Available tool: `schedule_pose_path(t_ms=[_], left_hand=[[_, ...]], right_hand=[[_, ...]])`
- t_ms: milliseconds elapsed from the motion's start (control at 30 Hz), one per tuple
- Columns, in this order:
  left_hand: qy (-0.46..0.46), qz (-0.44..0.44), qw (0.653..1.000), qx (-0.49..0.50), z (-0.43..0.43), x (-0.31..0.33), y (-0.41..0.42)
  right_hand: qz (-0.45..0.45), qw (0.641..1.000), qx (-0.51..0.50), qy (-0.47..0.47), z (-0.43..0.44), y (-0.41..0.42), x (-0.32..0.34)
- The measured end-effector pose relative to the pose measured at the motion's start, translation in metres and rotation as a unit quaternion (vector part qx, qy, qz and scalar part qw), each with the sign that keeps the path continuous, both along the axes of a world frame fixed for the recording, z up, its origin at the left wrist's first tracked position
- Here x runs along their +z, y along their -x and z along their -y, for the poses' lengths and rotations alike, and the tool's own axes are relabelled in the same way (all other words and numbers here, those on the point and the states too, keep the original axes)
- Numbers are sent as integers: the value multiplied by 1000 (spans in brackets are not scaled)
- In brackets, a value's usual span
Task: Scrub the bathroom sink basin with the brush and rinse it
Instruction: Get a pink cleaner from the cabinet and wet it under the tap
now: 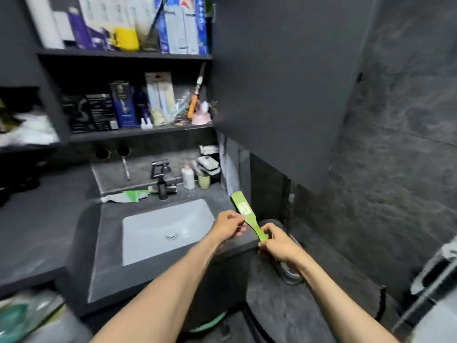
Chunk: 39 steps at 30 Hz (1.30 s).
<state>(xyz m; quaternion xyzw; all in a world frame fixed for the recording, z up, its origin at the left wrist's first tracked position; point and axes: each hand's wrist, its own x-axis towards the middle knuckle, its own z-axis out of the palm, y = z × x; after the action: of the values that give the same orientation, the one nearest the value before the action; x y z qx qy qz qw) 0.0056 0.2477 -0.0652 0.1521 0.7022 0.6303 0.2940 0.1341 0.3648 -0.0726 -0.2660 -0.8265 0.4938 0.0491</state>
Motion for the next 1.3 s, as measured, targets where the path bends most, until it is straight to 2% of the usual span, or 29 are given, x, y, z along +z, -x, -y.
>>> schedule_pose_path(t_ms=[100, 267, 433, 533, 667, 867, 1000, 1300], left_hand=[[-7, -4, 999, 40, 61, 5, 55], [-16, -21, 999, 45, 155, 14, 140], [-1, -38, 999, 27, 191, 12, 186], [15, -56, 998, 27, 190, 8, 205], [45, -64, 997, 0, 189, 0, 227], [72, -58, 996, 9, 166, -25, 274], [84, -36, 996, 21, 127, -42, 309], [122, -30, 991, 42, 33, -57, 391]], right_hand=[[2, 999, 34, -22, 49, 62, 4], [24, 995, 77, -56, 125, 152, 25], [-13, 997, 65, -40, 166, 219, 31], [-15, 995, 54, -85, 171, 246, 28], [12, 991, 44, -122, 157, 277, 21], [37, 996, 40, -70, 125, 322, 6], [53, 998, 18, -26, 80, 362, -11], [95, 992, 47, -64, -29, 457, -30]])
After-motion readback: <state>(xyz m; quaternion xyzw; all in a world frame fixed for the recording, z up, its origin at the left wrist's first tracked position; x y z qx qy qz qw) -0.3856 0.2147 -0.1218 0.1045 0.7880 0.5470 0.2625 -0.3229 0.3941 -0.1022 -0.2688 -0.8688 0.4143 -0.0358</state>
